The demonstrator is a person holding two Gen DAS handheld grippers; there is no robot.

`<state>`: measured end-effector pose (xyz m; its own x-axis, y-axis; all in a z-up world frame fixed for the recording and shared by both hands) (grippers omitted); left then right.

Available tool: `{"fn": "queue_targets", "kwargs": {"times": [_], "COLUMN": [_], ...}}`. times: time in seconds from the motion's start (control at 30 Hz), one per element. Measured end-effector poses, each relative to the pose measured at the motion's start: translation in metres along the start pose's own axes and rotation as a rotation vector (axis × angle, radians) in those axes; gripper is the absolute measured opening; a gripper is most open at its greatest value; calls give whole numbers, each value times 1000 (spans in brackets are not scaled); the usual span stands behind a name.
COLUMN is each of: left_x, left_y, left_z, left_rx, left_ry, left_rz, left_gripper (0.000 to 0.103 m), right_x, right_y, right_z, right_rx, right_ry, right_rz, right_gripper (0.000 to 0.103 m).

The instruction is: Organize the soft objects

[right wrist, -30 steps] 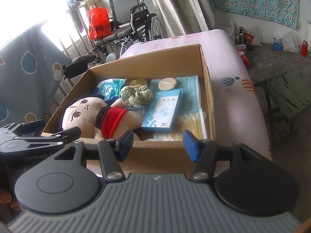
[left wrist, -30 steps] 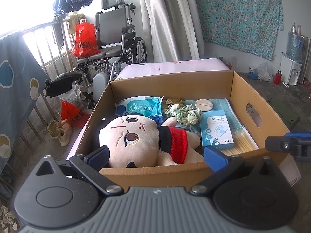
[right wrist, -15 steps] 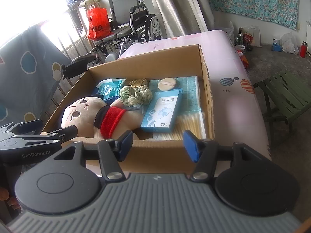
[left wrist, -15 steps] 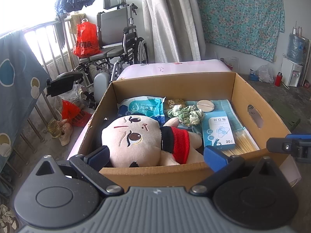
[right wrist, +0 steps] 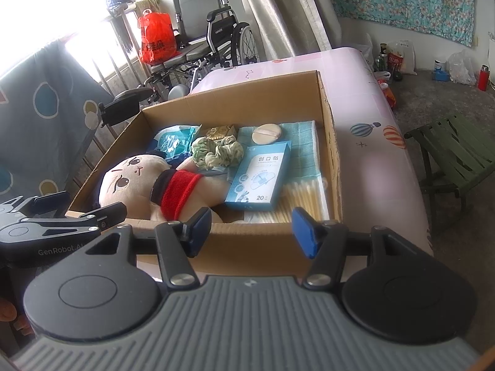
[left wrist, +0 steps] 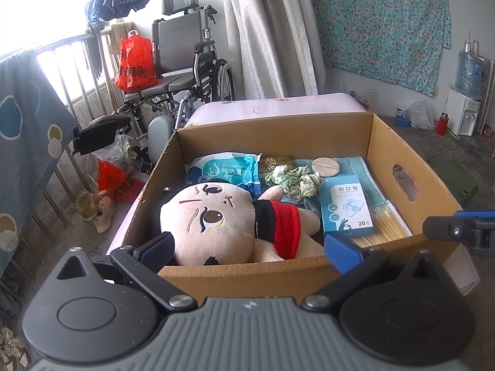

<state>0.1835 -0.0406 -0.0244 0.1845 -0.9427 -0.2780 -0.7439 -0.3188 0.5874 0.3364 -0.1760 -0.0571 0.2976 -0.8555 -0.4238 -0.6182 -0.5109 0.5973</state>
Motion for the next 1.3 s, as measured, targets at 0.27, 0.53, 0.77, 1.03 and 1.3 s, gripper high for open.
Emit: {"fn": "queue_targets", "kwargs": {"times": [0.27,0.53,0.77,1.03,1.3], "left_x": [2,2,1,1,1], "left_y": [-1,-1,-1,-1,-2], "left_z": [2,5,5,5,6], "left_rx": [-2,-7,-5,-9,-13], "left_ry": [-5,-9,-11,-10,-21], "left_rz": [1,-1,0,-1,-7], "left_gripper": [103,103,103,103,103], "right_x": [-1,-1,-1,0,-1], "right_y": [0,1,1,1,1], "right_z": [0,0,0,0,0], "right_rx": [1,4,6,4,5], "right_ry": [4,3,1,4,4], "right_rz": [-2,-4,-5,-6,-6], "right_gripper": [58,59,59,59,59]}}
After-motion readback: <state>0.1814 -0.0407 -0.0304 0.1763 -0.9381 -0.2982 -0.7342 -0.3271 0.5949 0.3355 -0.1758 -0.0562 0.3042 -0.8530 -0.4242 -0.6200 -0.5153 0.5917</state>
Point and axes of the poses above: each gripper's, at about its wrist camera, not at the fingertips, and y roughly against the way its jaws point, x to its right, z to its underside, the point moved 9 cm from there along -y, roughly the way its jaws point, and after that the axes turned 14 degrees about -z, right-handed, at the moved point
